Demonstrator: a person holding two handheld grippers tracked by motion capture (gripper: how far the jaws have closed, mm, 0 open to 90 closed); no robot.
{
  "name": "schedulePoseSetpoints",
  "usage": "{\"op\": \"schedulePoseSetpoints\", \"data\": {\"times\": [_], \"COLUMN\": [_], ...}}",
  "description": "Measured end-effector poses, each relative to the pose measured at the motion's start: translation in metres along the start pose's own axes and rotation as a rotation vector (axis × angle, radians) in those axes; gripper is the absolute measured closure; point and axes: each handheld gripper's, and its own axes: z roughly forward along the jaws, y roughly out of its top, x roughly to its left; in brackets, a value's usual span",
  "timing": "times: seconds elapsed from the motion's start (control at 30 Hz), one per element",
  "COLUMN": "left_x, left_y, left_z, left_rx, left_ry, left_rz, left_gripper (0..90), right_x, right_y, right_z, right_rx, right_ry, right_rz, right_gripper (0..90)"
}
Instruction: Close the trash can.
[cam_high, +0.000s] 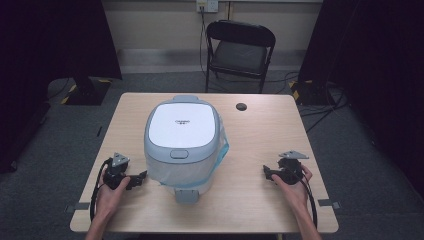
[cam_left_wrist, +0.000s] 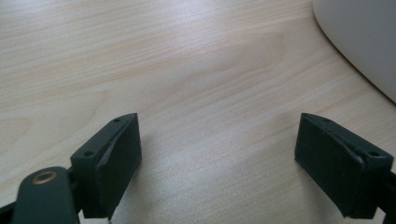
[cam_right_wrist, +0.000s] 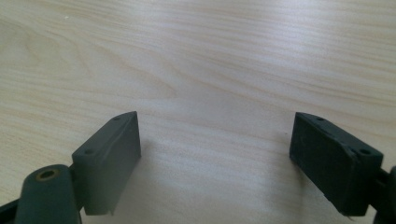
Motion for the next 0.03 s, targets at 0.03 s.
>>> {"op": "schedulePoseSetpoints", "data": {"times": [0.03], "left_x": [0.0000], "left_y": [0.0000], "left_z": [0.0000], "left_rx": [0.000], "left_ry": [0.000], "left_rz": [0.000], "left_gripper": [14.2], "right_x": [-0.0002], "right_y": [0.0000], "right_z": [0.0000], "right_rx": [0.000], "right_ry": [0.001], "right_rz": [-0.001], "right_gripper": [15.2]}}
